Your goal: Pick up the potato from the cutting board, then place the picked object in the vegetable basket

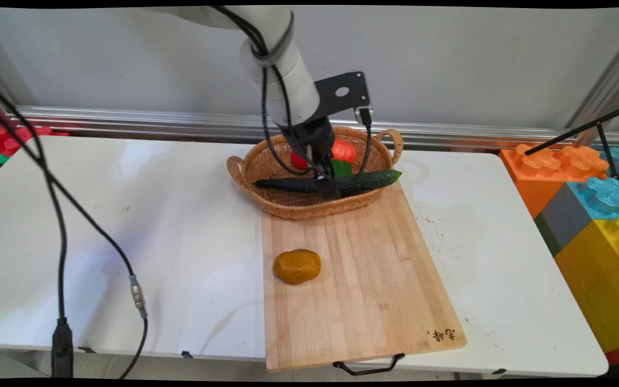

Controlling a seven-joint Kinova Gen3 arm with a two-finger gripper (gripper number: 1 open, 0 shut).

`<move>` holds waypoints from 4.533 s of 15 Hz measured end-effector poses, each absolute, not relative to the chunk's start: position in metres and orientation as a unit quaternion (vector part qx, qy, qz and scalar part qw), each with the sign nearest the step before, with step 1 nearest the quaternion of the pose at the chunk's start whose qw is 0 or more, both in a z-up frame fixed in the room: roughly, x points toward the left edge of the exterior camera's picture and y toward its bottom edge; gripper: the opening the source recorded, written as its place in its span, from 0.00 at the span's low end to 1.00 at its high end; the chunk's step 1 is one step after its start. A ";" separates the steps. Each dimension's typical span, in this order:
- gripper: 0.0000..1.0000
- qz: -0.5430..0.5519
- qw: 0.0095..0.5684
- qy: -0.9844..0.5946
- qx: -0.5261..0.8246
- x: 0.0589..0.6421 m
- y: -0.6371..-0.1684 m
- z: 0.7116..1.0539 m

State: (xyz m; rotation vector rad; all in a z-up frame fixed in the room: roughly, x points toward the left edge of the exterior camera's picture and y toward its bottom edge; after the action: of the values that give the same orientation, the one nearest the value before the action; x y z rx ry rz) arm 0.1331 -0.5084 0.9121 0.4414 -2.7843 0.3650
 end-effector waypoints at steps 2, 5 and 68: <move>1.00 0.112 0.156 -0.966 0.173 0.140 -0.492 0.918; 1.00 0.086 0.172 -0.962 0.194 0.159 -0.468 0.922; 0.00 0.090 0.286 -0.936 0.183 0.179 -0.451 0.894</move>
State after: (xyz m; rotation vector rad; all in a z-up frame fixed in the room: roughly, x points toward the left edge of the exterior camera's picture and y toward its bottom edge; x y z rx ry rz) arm 0.1794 -0.4509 0.8943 0.4888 -2.5035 0.2411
